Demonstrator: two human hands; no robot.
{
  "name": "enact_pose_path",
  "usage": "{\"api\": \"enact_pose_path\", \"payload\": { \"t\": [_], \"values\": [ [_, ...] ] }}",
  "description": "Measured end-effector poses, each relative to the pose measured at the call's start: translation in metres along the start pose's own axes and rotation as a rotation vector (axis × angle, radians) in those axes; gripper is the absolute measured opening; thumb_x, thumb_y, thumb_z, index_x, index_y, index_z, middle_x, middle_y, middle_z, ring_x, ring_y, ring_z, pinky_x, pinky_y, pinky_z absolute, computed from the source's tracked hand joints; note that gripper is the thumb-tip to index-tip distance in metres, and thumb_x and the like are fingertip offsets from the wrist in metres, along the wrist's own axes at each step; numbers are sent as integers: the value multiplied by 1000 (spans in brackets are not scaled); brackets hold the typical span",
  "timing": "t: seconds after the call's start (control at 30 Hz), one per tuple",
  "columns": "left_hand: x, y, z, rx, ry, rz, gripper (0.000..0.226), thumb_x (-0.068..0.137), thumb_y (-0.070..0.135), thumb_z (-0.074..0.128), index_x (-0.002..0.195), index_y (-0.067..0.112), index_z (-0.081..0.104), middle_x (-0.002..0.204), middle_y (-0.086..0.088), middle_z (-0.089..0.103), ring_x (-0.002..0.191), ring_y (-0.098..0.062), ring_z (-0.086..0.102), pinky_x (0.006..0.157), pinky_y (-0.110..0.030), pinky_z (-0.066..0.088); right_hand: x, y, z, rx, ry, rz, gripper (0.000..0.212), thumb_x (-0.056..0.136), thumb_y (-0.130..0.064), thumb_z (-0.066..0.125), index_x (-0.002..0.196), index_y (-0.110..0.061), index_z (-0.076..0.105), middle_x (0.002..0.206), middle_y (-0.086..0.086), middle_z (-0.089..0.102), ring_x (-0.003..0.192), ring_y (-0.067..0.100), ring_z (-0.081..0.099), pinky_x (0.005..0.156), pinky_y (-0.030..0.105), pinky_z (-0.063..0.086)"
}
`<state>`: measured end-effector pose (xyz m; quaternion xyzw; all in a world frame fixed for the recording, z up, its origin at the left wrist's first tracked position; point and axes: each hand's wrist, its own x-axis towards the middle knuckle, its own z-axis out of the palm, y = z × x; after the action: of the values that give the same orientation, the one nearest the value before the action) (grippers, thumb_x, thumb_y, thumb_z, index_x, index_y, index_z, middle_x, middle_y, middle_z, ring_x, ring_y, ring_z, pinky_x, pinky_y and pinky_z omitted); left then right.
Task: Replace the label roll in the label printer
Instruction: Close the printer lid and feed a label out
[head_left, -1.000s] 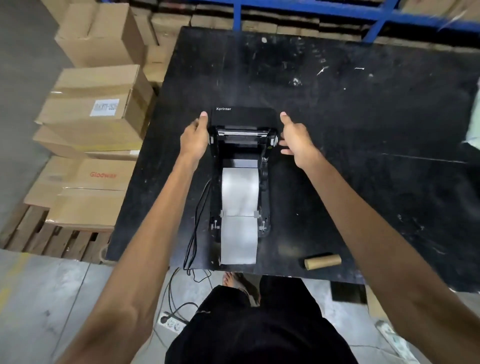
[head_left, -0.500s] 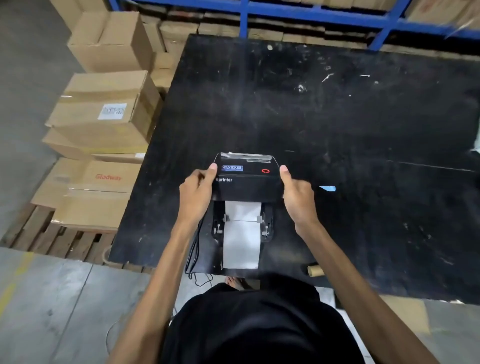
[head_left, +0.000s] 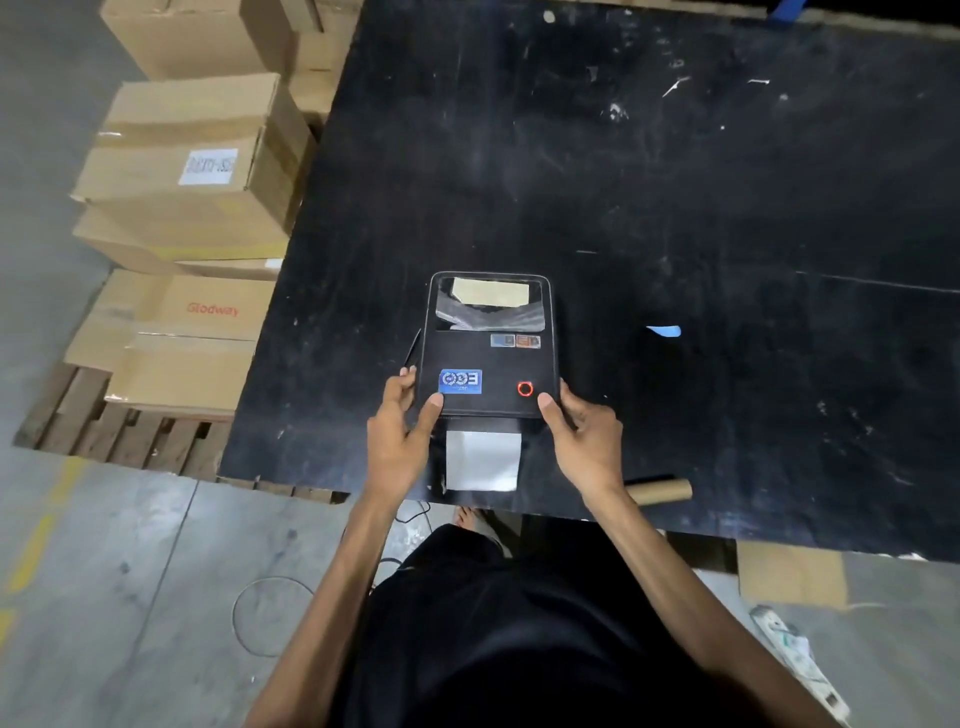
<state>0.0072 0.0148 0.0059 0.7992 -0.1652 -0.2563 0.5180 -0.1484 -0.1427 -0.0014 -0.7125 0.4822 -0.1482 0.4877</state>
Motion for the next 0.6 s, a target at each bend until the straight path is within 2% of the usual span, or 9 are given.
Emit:
{"api": "enact_pose_path", "payload": {
  "t": [0.1, 0.17, 0.23, 0.3, 0.37, 0.43, 0.5, 0.57, 0.6],
  "values": [
    [-6, -13, 4, 3, 17, 2, 45, 101, 13, 61, 142, 0, 48, 154, 1, 44, 140, -9, 44, 109, -10, 38, -7, 11, 5, 37, -23, 20, 47, 97, -38, 65, 135, -11, 63, 132, 7, 67, 130, 14, 57, 111, 29, 44],
    [-5, -19, 6, -9, 24, 13, 45, 102, 15, 60, 142, 1, 47, 154, 5, 40, 140, -1, 40, 106, -3, 34, -9, 15, 7, 58, -21, 37, 52, 97, -45, 63, 138, -13, 61, 133, 6, 67, 130, 14, 58, 112, 39, 46],
    [-4, -24, 7, -14, 21, 25, 45, 102, 17, 60, 143, 2, 46, 157, 2, 41, 141, 2, 38, 109, -5, 34, -11, 17, 9, 72, -3, 34, 55, 96, -49, 61, 140, -15, 59, 131, 10, 68, 126, 18, 61, 107, 45, 50],
    [-6, -28, 9, 37, 16, 45, 48, 103, 22, 58, 145, 5, 44, 158, 1, 44, 143, -4, 40, 114, -13, 35, -16, 20, 14, 78, 21, 23, 54, 98, -48, 59, 142, -18, 56, 121, 20, 69, 117, 28, 66, 98, 54, 53],
    [-9, -32, 10, 90, 17, 68, 48, 104, 26, 56, 147, 9, 41, 157, 5, 44, 141, -3, 42, 109, -7, 36, -21, 24, 20, 101, 22, 23, 52, 100, -47, 56, 145, -22, 53, 112, 28, 69, 111, 36, 66, 93, 58, 52],
    [-11, -34, 12, 109, 27, 82, 46, 105, 26, 54, 146, 9, 41, 157, 6, 44, 133, 8, 45, 96, 4, 35, -23, 26, 22, 128, 13, 28, 54, 100, -50, 53, 148, -25, 49, 105, 32, 67, 108, 37, 65, 91, 58, 51],
    [-12, -35, 15, 105, 34, 79, 45, 106, 26, 54, 146, 9, 41, 155, 0, 50, 117, 24, 50, 87, 6, 37, -22, 28, 23, 135, 1, 39, 53, 101, -49, 53, 148, -26, 47, 104, 30, 70, 107, 38, 65, 92, 57, 52],
    [-12, -35, 17, 88, 43, 75, 44, 106, 26, 53, 145, 10, 40, 152, -3, 54, 108, 26, 55, 84, 5, 39, -21, 31, 22, 146, 1, 54, 54, 101, -47, 53, 150, -25, 46, 93, 5, 80, 98, 23, 72, 89, 36, 59],
    [-13, -35, 18, 77, 51, 76, 44, 106, 27, 52, 145, 10, 41, 151, -4, 55, 113, 19, 57, 86, 4, 39, -20, 33, 23, 142, -2, 48, 56, 101, -47, 53, 151, -25, 43, 75, -12, 76, 81, 10, 74, 78, 20, 58]
  ]
}}
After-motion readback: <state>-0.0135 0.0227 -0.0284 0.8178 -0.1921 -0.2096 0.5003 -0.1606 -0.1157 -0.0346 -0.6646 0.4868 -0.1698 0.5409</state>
